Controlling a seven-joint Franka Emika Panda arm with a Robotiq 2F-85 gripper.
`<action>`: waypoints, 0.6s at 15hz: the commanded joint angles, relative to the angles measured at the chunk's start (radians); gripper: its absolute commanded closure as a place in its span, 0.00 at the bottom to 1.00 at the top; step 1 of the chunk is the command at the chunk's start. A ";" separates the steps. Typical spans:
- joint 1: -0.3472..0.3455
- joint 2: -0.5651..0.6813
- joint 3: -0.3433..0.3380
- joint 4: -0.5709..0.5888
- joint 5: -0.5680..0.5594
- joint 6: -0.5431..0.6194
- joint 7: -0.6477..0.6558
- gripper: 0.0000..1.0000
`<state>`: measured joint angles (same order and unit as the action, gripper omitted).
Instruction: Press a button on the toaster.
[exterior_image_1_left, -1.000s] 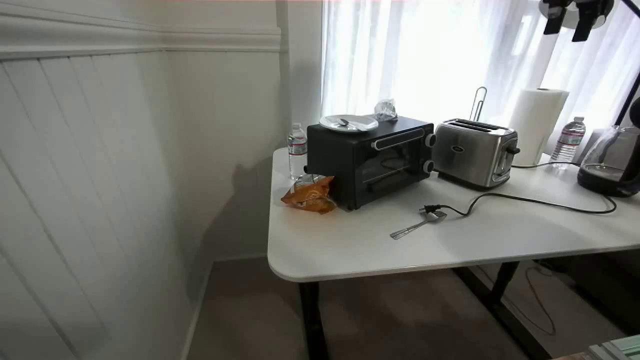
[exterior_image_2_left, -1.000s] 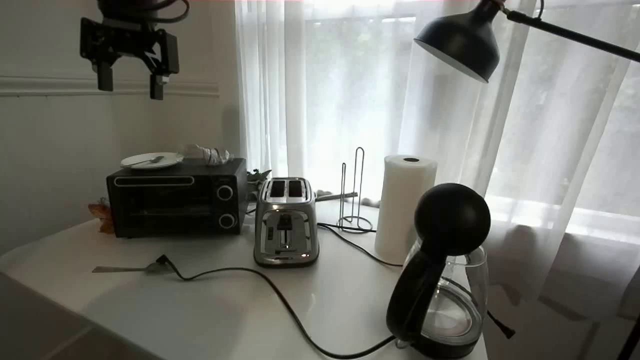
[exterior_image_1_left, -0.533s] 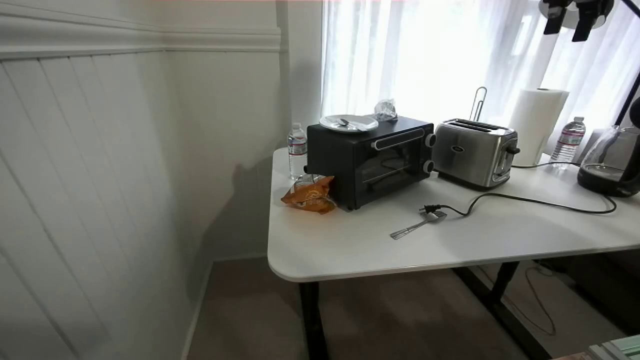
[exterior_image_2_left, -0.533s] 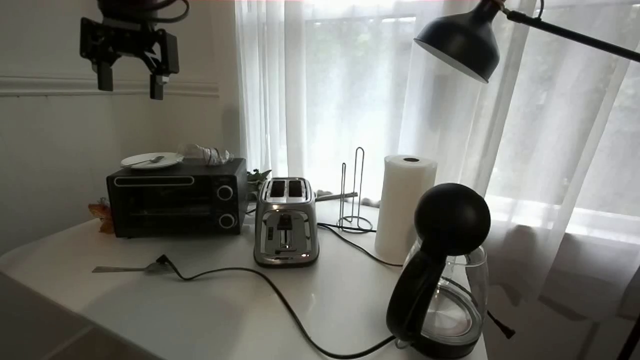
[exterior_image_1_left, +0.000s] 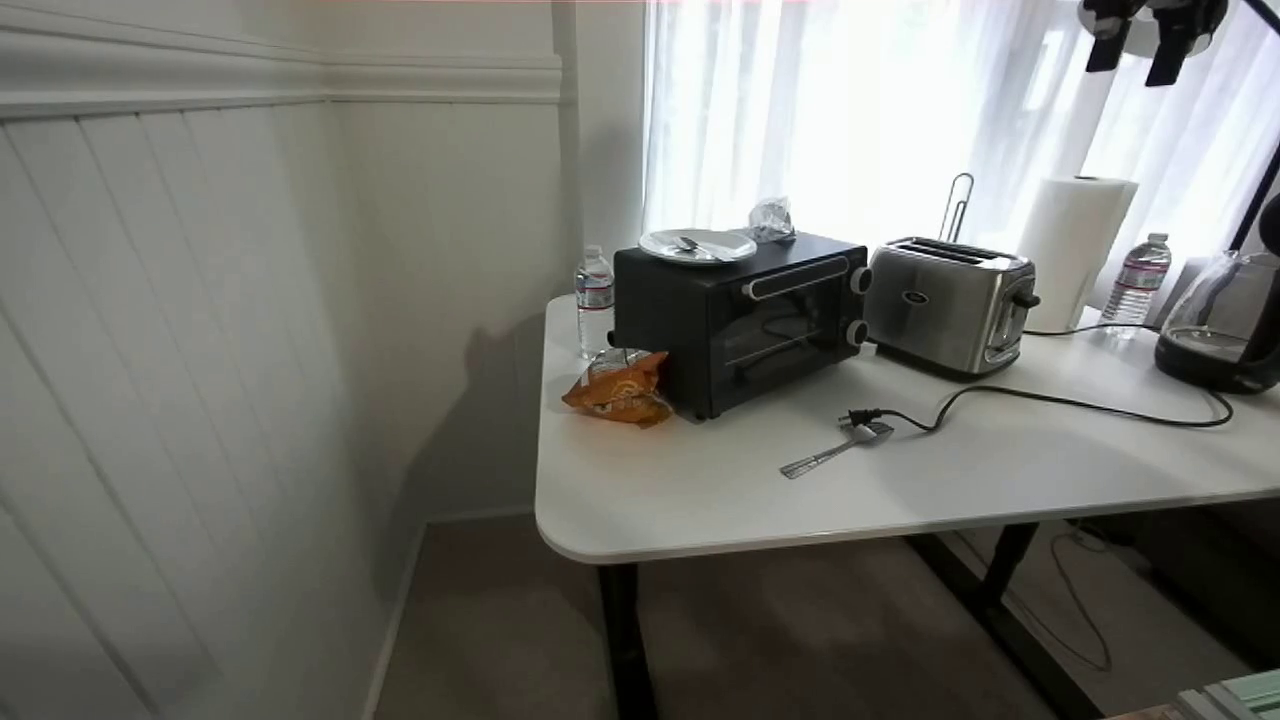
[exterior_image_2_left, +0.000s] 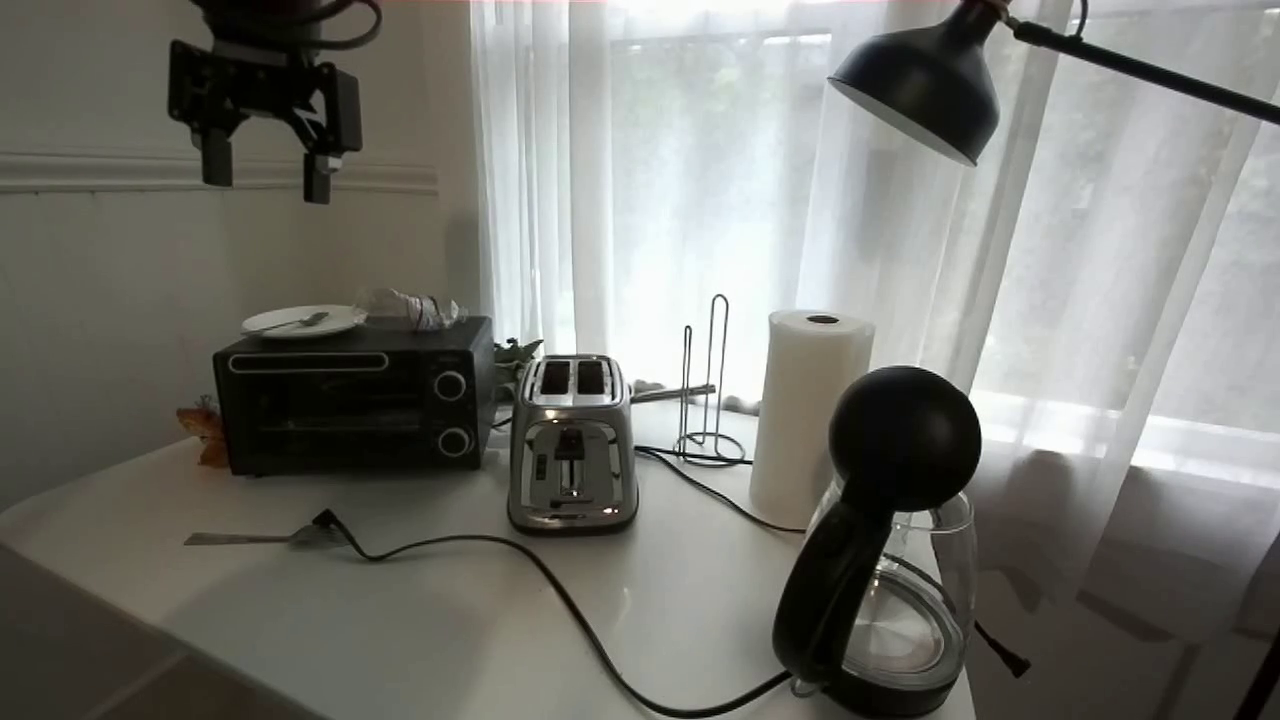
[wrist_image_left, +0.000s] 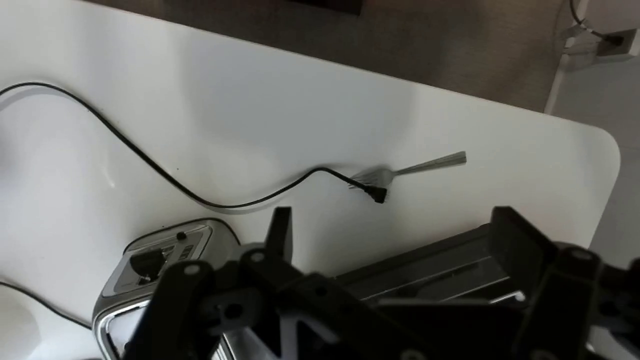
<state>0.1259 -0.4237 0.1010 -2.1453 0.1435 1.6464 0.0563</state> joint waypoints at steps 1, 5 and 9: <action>-0.046 0.037 -0.036 -0.032 0.068 0.030 0.064 0.00; -0.094 0.088 -0.092 -0.097 0.169 0.112 0.084 0.00; -0.107 0.129 -0.152 -0.172 0.338 0.216 -0.028 0.00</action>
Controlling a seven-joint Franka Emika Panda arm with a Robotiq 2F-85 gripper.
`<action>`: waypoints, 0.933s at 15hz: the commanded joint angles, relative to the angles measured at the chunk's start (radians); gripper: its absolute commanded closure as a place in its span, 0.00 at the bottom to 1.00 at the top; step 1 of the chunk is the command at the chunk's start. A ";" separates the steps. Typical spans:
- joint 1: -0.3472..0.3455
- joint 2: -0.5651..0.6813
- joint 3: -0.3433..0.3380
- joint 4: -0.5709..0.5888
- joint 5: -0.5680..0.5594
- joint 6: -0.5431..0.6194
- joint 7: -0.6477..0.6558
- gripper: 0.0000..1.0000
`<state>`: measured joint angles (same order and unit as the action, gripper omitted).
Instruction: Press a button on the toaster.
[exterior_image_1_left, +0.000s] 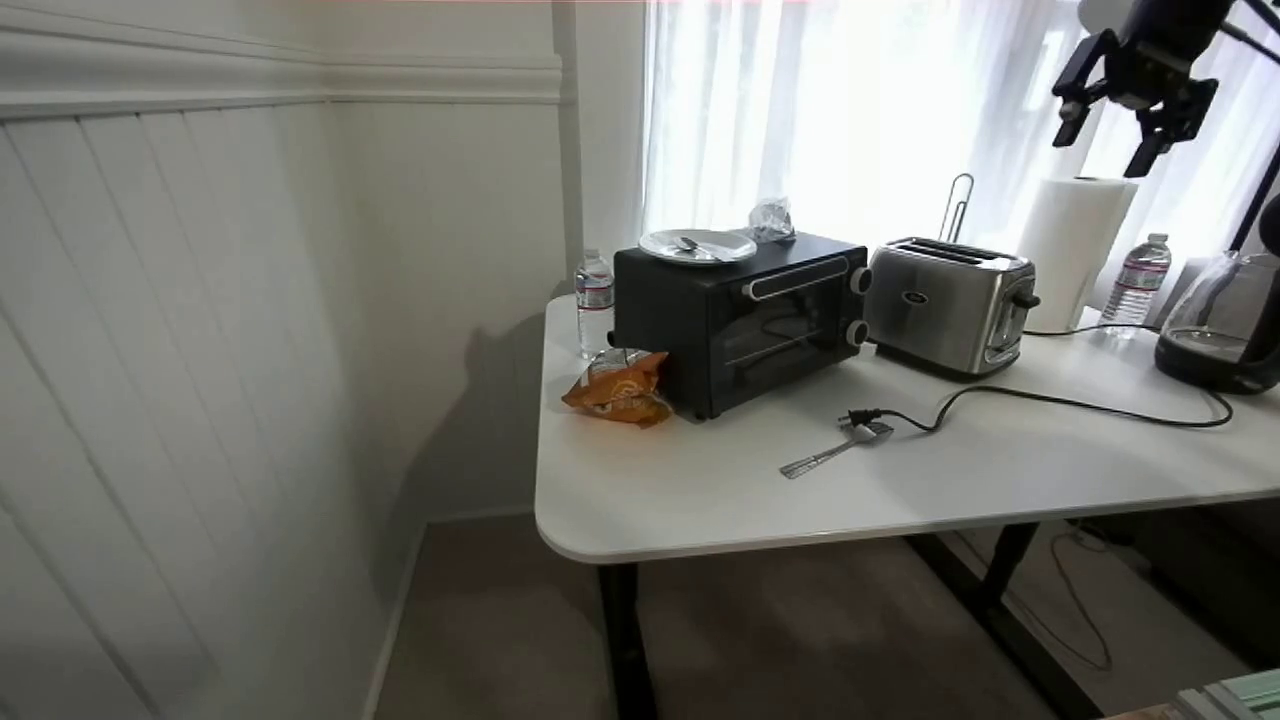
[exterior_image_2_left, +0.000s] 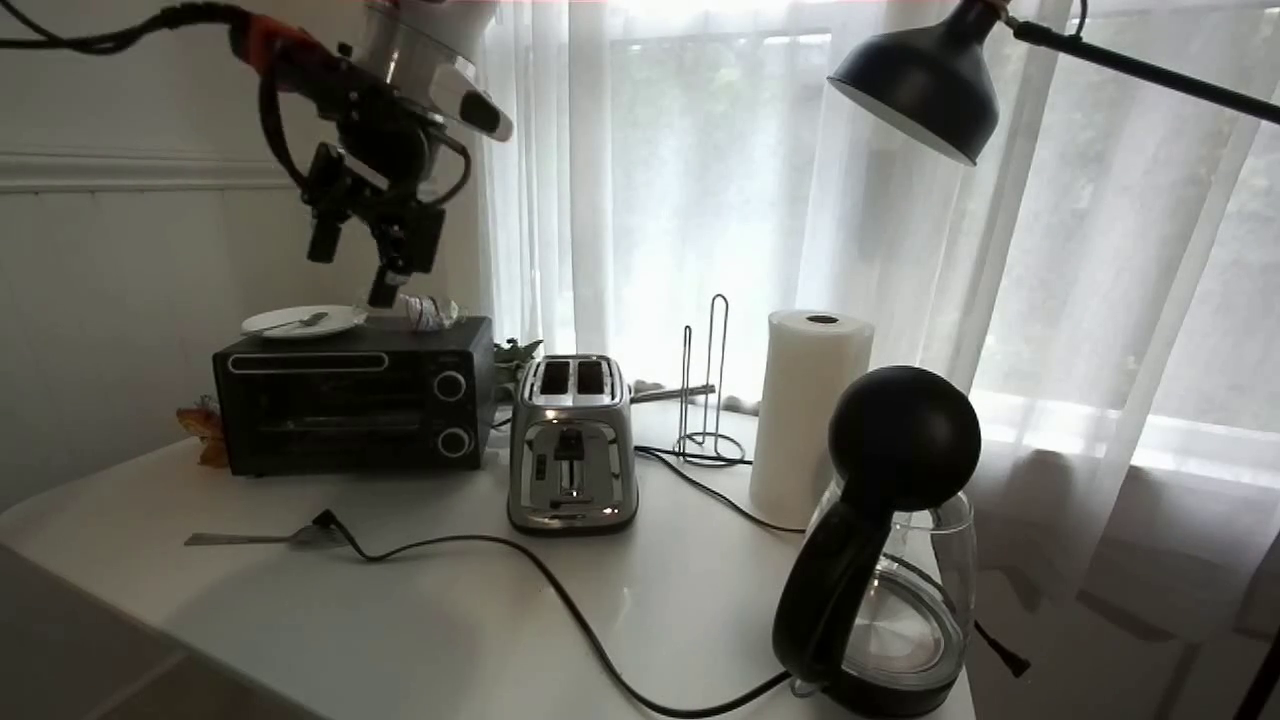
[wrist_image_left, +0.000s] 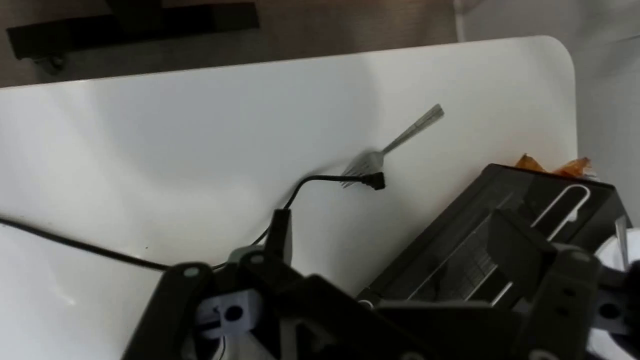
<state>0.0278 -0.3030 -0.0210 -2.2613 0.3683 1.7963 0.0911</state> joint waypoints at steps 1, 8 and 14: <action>-0.012 0.017 -0.040 -0.074 0.145 0.094 -0.087 0.00; -0.058 0.068 -0.119 -0.203 0.304 0.168 -0.300 0.00; -0.093 0.153 -0.144 -0.270 0.425 0.324 -0.404 0.00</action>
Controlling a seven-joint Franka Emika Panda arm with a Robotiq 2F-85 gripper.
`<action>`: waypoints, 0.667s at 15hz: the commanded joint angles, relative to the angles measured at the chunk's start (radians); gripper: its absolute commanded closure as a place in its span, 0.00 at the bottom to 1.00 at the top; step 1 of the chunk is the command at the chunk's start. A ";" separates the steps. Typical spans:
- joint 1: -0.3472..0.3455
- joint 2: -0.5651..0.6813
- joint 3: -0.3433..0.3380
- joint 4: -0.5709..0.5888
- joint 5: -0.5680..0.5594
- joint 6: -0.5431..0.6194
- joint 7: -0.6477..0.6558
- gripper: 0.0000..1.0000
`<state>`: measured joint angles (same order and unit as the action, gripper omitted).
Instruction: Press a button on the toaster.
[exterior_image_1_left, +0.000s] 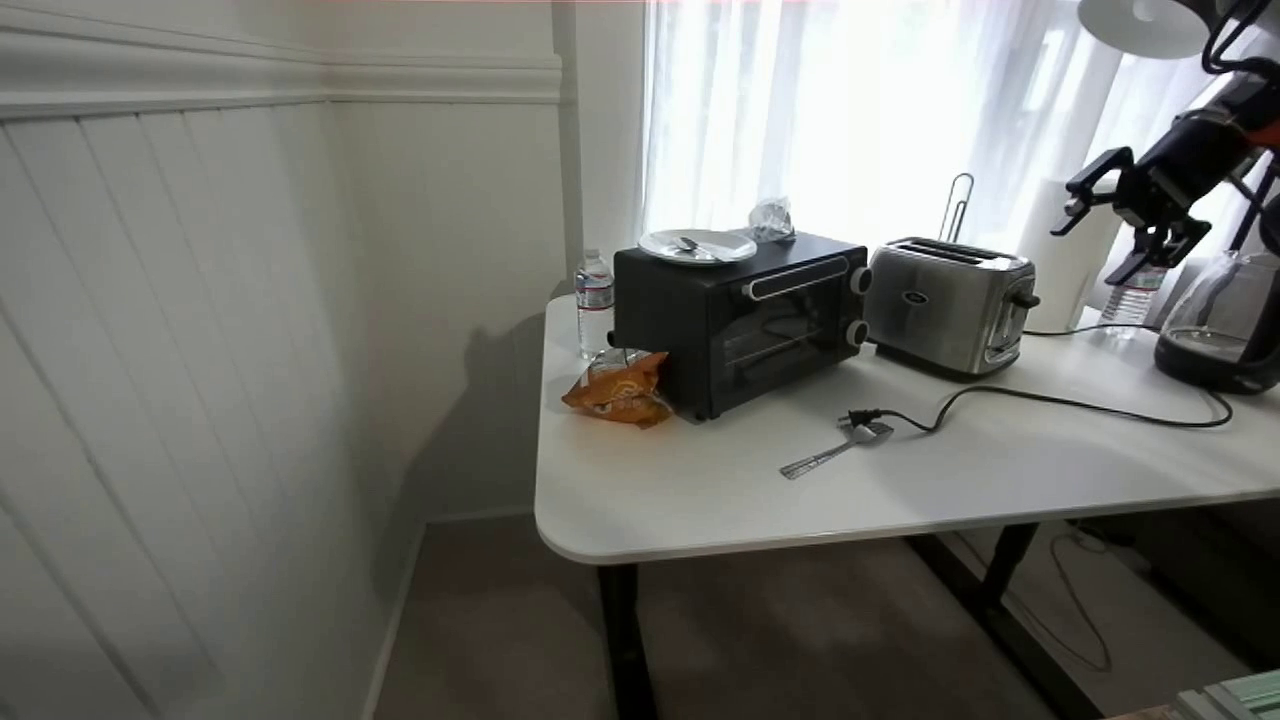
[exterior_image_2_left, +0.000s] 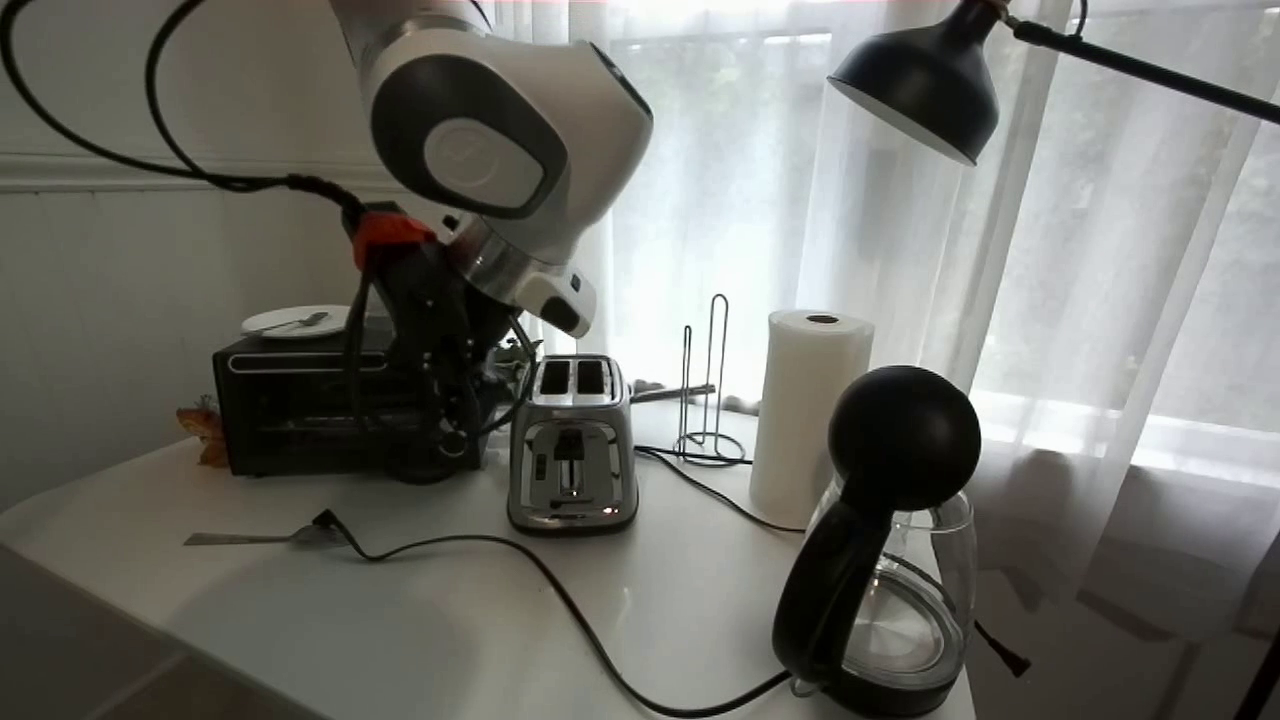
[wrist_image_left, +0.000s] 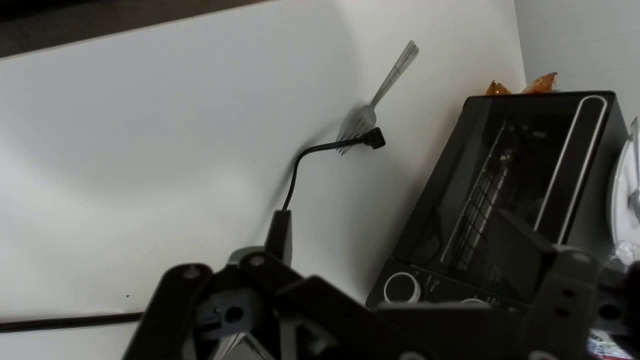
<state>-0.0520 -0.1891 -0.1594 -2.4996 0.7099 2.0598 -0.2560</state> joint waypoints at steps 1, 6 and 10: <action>-0.014 0.061 -0.008 -0.031 0.112 0.057 -0.073 0.00; -0.023 0.051 0.010 -0.015 0.054 0.034 -0.037 0.00; -0.020 0.070 0.006 -0.003 0.083 0.028 -0.066 0.00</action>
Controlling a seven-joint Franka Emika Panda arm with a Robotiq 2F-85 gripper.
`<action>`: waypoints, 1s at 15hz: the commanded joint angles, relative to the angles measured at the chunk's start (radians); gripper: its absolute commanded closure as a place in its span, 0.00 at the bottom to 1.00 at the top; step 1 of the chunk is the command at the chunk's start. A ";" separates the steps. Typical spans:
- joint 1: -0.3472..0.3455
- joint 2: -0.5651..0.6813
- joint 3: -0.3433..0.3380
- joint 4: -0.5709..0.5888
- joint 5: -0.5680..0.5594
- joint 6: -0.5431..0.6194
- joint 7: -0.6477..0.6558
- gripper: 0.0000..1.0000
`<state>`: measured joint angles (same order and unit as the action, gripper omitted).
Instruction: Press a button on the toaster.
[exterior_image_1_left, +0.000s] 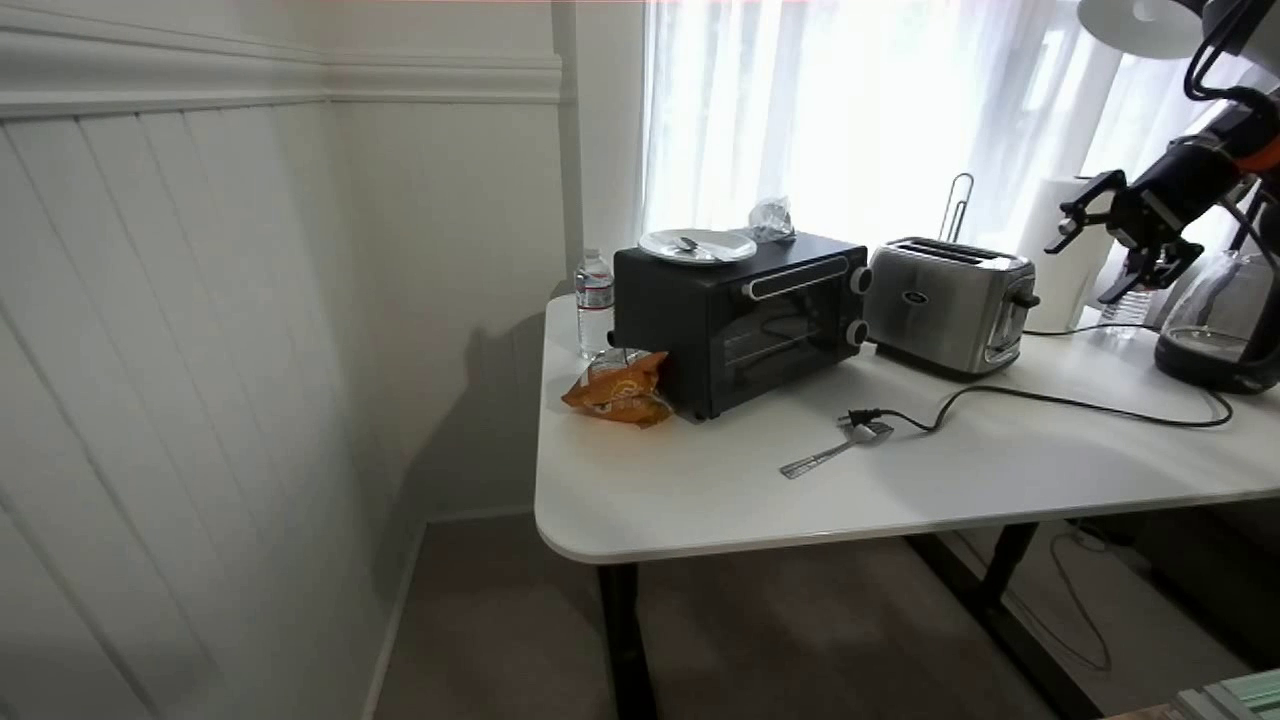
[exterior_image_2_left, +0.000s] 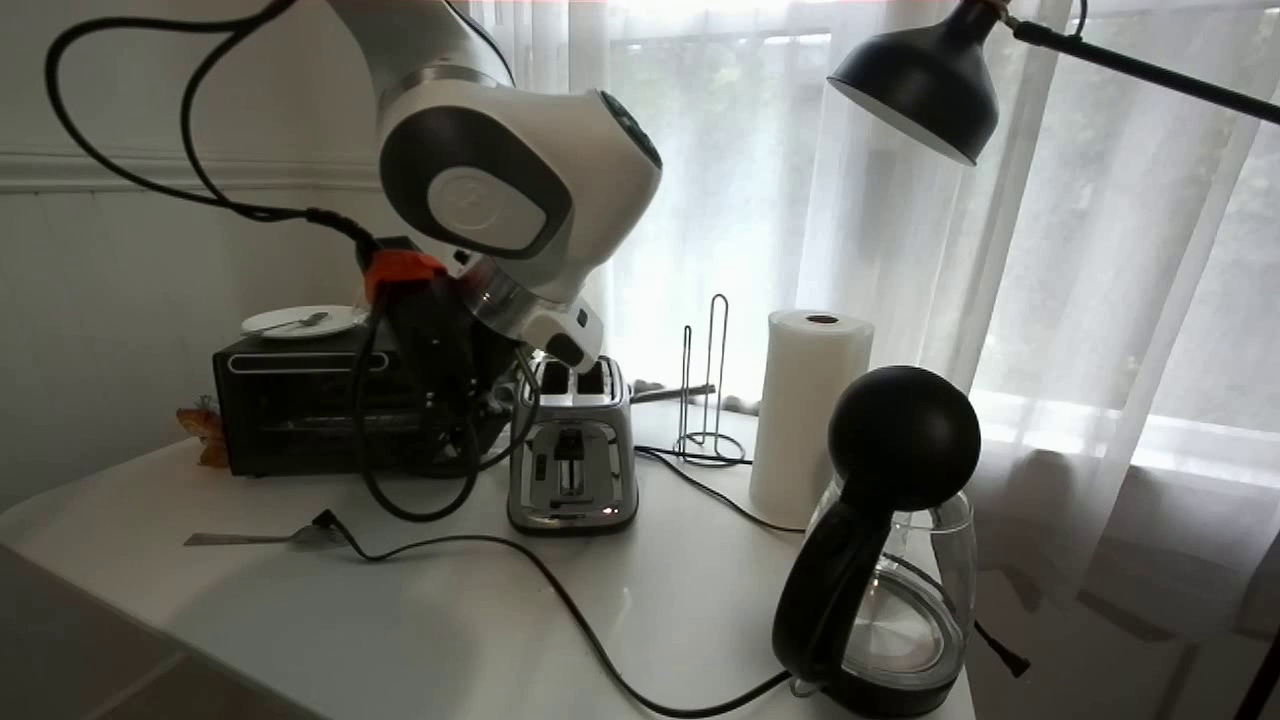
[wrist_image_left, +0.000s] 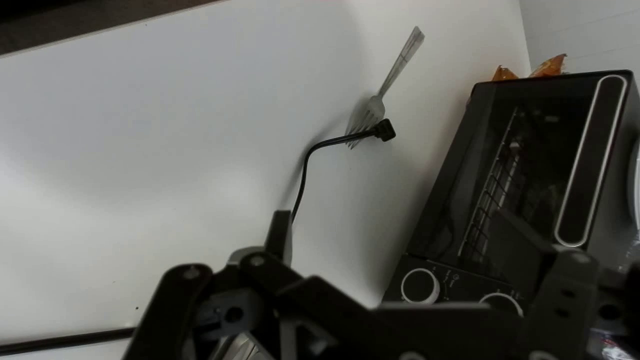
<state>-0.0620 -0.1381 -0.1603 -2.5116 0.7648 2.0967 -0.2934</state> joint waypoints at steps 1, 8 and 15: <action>-0.010 0.041 0.003 0.016 0.048 -0.002 -0.053 0.00; -0.057 0.189 -0.020 0.076 0.285 -0.028 -0.277 0.42; -0.106 0.317 -0.009 0.132 0.395 -0.027 -0.395 0.92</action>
<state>-0.1466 0.1299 -0.1787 -2.4119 1.1005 2.0837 -0.6432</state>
